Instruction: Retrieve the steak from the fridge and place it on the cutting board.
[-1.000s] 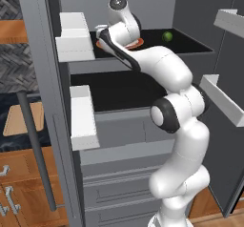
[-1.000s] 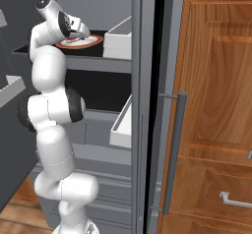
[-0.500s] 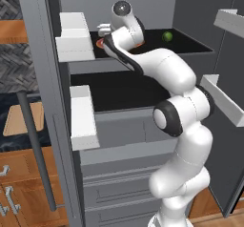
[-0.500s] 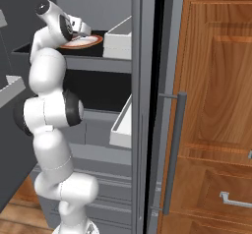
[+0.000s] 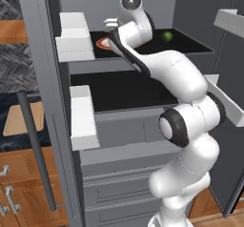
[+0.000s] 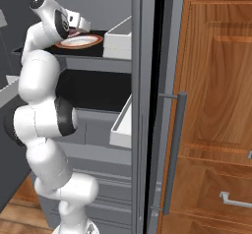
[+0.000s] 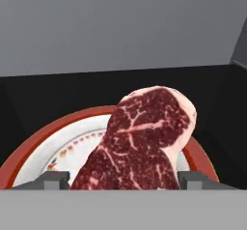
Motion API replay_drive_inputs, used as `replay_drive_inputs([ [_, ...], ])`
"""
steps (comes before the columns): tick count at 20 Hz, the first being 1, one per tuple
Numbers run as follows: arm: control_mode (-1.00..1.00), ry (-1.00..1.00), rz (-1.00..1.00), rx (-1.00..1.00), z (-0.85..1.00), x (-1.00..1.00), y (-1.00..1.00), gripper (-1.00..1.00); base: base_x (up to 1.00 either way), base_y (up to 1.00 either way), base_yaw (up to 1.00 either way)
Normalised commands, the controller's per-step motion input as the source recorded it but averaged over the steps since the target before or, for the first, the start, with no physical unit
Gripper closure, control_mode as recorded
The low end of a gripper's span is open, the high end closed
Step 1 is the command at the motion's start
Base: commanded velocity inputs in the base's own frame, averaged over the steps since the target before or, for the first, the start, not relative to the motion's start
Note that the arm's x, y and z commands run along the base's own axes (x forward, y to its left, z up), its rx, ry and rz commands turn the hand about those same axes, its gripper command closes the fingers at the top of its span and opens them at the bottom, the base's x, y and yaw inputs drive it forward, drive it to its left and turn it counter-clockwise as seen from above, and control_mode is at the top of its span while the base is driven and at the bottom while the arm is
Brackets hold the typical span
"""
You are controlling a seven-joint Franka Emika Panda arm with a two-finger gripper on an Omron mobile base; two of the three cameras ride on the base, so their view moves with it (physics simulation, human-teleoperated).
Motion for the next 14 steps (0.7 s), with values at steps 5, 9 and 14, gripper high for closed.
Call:
replay_drive_inputs([
  [5, -1.00, -0.16, 0.00, 0.00, 0.00, -0.80, -0.18, 1.00, 0.00, 0.00, 0.00],
  [9, -1.00, -0.05, 0.00, 0.00, 0.00, -0.72, -0.21, 1.00, 0.00, 0.00, 0.00],
  [14, -1.00, 0.00, -0.02, 0.00, 0.00, -0.91, -0.23, 1.00, 0.00, 0.00, 0.00],
])
